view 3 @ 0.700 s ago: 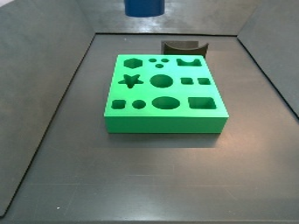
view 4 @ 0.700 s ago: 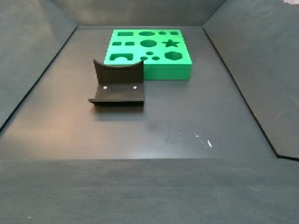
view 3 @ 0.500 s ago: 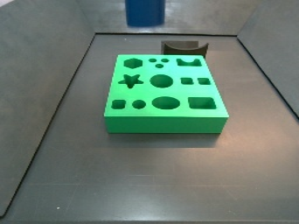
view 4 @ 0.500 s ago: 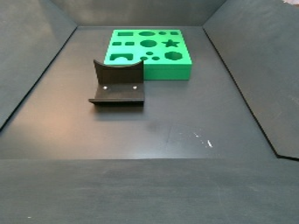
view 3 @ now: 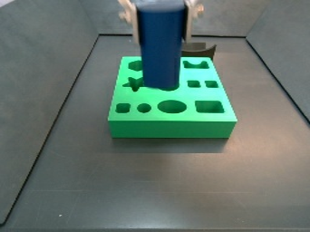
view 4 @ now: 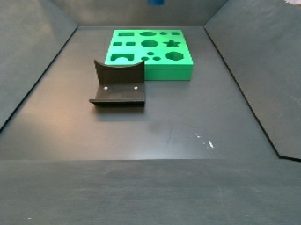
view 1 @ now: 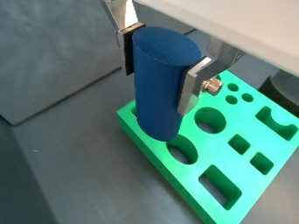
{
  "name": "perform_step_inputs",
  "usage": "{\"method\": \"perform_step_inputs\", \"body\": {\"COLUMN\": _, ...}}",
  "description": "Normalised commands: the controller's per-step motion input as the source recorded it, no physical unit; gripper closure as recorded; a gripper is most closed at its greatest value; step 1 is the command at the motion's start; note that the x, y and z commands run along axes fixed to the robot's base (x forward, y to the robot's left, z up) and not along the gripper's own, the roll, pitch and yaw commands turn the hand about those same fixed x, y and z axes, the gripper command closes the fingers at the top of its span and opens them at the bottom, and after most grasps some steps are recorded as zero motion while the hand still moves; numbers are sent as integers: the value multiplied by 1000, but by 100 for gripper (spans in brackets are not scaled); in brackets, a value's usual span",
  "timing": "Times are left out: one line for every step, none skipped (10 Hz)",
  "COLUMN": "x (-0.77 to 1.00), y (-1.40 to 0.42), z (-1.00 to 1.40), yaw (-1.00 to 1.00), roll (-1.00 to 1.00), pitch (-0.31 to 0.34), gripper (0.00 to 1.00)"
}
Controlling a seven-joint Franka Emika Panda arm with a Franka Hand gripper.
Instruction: Insert the oval object.
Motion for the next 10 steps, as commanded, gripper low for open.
{"method": "perform_step_inputs", "body": {"x": 249, "y": 634, "z": -1000, "yaw": -226, "roll": 120, "pitch": 27, "gripper": 100}}
{"method": "perform_step_inputs", "body": {"x": 91, "y": 769, "z": -757, "yaw": -203, "roll": -19, "pitch": 71, "gripper": 100}}
{"method": "perform_step_inputs", "body": {"x": 143, "y": 646, "z": -469, "yaw": -214, "roll": -170, "pitch": 110, "gripper": 100}}
{"method": "perform_step_inputs", "body": {"x": 246, "y": 0, "z": -200, "yaw": -37, "roll": -150, "pitch": 60, "gripper": 100}}
{"method": "perform_step_inputs", "body": {"x": 226, "y": -160, "z": -454, "yaw": -106, "roll": -84, "pitch": 23, "gripper": 100}}
{"method": "perform_step_inputs", "body": {"x": 100, "y": -263, "z": -791, "yaw": -189, "roll": 47, "pitch": 0, "gripper": 100}}
{"method": "perform_step_inputs", "body": {"x": 226, "y": -63, "z": -571, "yaw": -209, "roll": 136, "pitch": 63, "gripper": 100}}
{"method": "perform_step_inputs", "body": {"x": 194, "y": 0, "z": -266, "yaw": -123, "roll": 51, "pitch": 76, "gripper": 100}}
{"method": "perform_step_inputs", "body": {"x": 174, "y": 26, "z": -177, "yaw": -66, "roll": 76, "pitch": 79, "gripper": 100}}
{"method": "perform_step_inputs", "body": {"x": 109, "y": 20, "z": -260, "yaw": -31, "roll": 93, "pitch": 40, "gripper": 100}}
